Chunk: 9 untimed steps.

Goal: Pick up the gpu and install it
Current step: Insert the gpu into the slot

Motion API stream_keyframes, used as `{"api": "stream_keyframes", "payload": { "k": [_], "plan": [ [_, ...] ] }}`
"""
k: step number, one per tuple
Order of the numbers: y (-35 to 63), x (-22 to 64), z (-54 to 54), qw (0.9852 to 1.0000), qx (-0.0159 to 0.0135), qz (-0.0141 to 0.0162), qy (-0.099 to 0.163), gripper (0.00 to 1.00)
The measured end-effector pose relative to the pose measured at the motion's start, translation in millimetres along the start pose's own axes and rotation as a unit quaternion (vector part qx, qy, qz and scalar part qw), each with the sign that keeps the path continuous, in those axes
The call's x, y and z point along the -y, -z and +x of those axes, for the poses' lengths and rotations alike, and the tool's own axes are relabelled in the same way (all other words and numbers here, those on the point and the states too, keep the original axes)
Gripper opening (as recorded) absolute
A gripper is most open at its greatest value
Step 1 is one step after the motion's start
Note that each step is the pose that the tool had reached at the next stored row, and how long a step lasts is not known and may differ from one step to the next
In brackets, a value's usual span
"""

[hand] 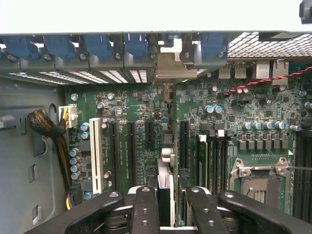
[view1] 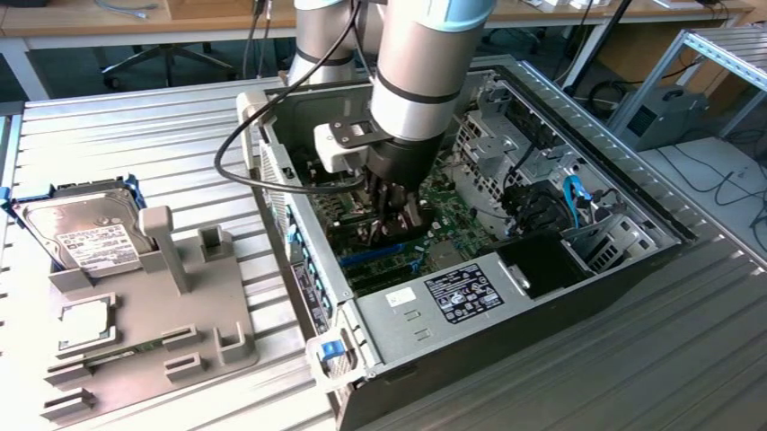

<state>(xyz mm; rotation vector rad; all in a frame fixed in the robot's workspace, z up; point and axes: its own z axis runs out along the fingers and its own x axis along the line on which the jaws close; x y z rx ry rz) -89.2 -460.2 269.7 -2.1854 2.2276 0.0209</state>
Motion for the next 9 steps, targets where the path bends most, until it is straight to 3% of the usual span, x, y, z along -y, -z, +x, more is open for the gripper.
{"api": "stream_keyframes", "payload": {
  "k": [9],
  "plan": [
    [-3.8, -2.7, 0.3, 1.0, -0.0001, 0.0, 0.0, 0.27]
  ]
}}
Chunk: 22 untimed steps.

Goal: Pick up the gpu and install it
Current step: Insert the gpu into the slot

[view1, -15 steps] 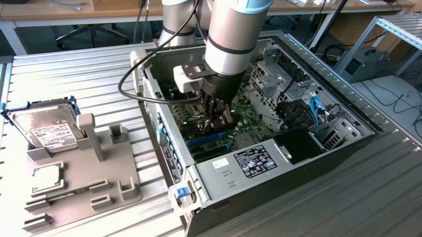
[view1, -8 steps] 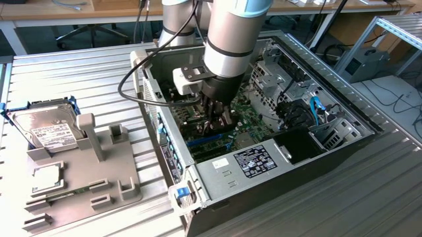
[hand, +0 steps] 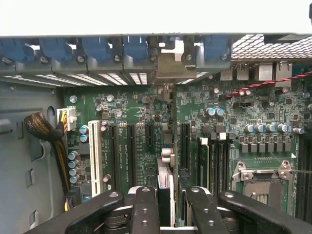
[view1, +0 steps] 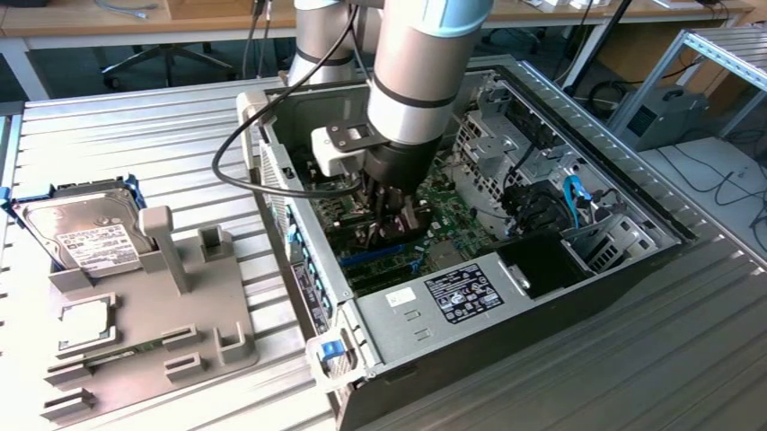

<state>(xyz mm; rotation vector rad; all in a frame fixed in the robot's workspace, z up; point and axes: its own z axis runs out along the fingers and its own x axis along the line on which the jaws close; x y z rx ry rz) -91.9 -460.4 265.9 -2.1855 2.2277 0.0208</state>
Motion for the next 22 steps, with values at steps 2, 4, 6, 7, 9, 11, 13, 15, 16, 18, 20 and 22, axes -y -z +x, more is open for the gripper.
{"api": "stream_keyframes", "payload": {
  "k": [2, 4, 6, 7, 9, 11, 13, 15, 16, 18, 20, 22],
  "plan": [
    [-0.3, -0.1, 0.0, 1.0, 0.0001, 0.0, 0.0, 0.27],
    [-0.6, -0.3, 0.0, 1.0, 0.0001, 0.0, 0.0, 0.27],
    [-1.2, -0.9, 0.0, 1.0, 0.0001, 0.0001, 0.0, 0.27],
    [-1.5, -1.2, 0.1, 1.0, 0.0001, 0.0001, 0.0, 0.27],
    [-2.1, -3.2, 0.1, 1.0, 0.0002, 0.0001, 0.0, 0.27],
    [-2.7, -5.0, 0.1, 1.0, 0.0001, 0.0001, 0.0, 0.27],
    [-3.2, -5.7, 0.2, 1.0, 0.0, 0.0, 0.0, 0.27],
    [-4.3, -5.7, 0.2, 1.0, 0.0001, 0.0001, 0.0, 0.27],
    [-4.8, -5.8, 0.2, 1.0, 0.0001, 0.0, 0.0, 0.27],
    [-5.7, -5.8, 0.3, 1.0, 0.0001, 0.0, -0.001, 0.27],
    [-6.7, -5.8, 0.3, 1.0, 0.0, 0.0, -0.001, 0.27],
    [-8.0, -5.8, 0.3, 1.0, -0.0001, 0.0, -0.002, 0.27]
  ]
}}
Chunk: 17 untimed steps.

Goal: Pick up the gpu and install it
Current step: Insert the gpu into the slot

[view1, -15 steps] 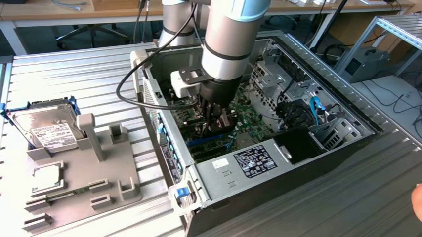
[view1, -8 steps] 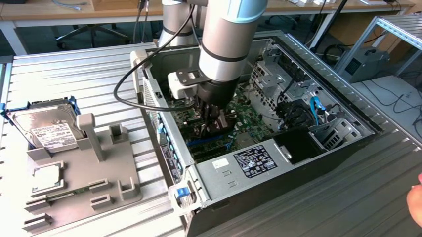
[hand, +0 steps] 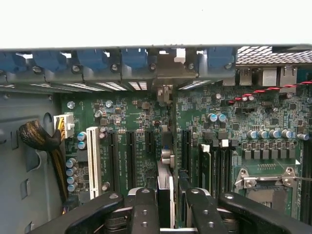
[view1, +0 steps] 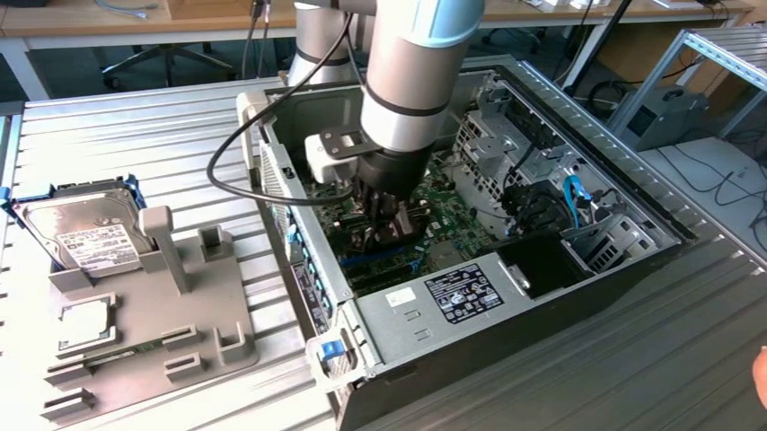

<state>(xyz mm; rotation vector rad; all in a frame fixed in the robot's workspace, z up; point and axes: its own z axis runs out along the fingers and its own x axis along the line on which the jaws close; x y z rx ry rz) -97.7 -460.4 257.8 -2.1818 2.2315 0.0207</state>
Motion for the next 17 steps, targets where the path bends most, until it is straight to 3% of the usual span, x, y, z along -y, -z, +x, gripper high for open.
{"api": "stream_keyframes", "payload": {
  "k": [9, 17],
  "plan": [
    [-2.0, 0.0, 0.0, 1.0, 0.0002, 0.0003, -0.001, 0.27],
    [2.7, 0.0, -0.1, 1.0, 0.0002, 0.0008, -0.001, 0.27]
  ]
}}
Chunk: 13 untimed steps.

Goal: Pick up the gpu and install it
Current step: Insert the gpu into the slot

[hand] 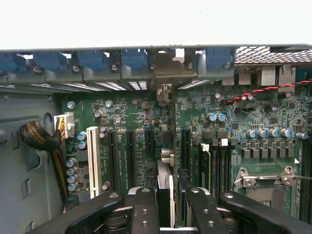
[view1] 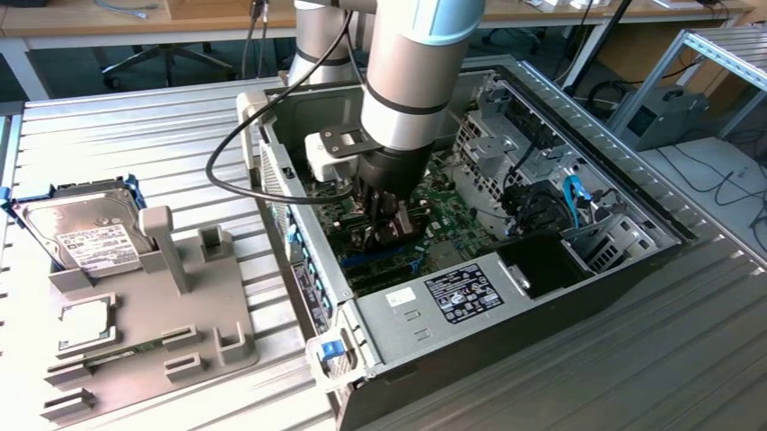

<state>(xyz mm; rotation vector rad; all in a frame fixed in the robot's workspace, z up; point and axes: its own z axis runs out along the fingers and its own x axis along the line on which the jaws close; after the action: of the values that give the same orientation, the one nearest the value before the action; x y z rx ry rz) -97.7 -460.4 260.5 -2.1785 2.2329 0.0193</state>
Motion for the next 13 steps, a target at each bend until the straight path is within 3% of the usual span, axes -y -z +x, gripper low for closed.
{"api": "stream_keyframes", "payload": {
  "k": [13],
  "plan": [
    [1.1, 0.0, 0.0, 1.0, 0.0, 0.0, 0.0, 0.27]
  ]
}}
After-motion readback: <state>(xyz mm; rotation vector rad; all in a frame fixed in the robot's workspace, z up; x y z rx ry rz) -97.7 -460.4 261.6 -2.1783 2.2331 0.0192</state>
